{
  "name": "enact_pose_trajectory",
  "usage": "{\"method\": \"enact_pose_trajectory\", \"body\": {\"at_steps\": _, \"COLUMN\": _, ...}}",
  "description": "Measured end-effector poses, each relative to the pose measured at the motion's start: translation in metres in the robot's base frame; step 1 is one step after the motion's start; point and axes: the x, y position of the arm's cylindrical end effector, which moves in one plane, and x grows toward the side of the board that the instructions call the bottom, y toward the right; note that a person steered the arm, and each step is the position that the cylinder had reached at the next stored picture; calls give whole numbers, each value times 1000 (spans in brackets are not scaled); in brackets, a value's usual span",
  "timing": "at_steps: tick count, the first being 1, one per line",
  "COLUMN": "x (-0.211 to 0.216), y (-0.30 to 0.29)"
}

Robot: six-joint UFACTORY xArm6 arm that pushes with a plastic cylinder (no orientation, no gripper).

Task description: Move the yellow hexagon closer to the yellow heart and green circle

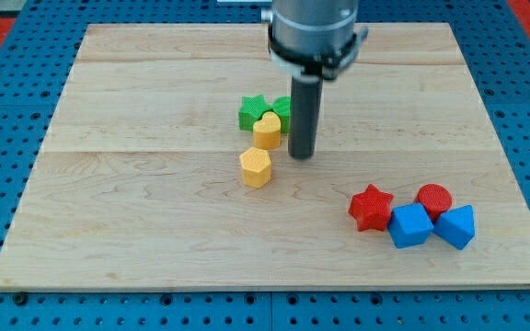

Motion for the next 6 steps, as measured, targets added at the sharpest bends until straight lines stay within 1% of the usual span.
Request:
{"method": "enact_pose_trajectory", "body": {"at_steps": 1, "x": 54, "y": 0}}
{"method": "enact_pose_trajectory", "body": {"at_steps": 2, "x": 33, "y": -82}}
{"method": "enact_pose_trajectory", "body": {"at_steps": 3, "x": -20, "y": -75}}
{"method": "enact_pose_trajectory", "body": {"at_steps": 4, "x": -17, "y": -60}}
{"method": "enact_pose_trajectory", "body": {"at_steps": 5, "x": 0, "y": -31}}
{"method": "enact_pose_trajectory", "body": {"at_steps": 6, "x": -13, "y": -28}}
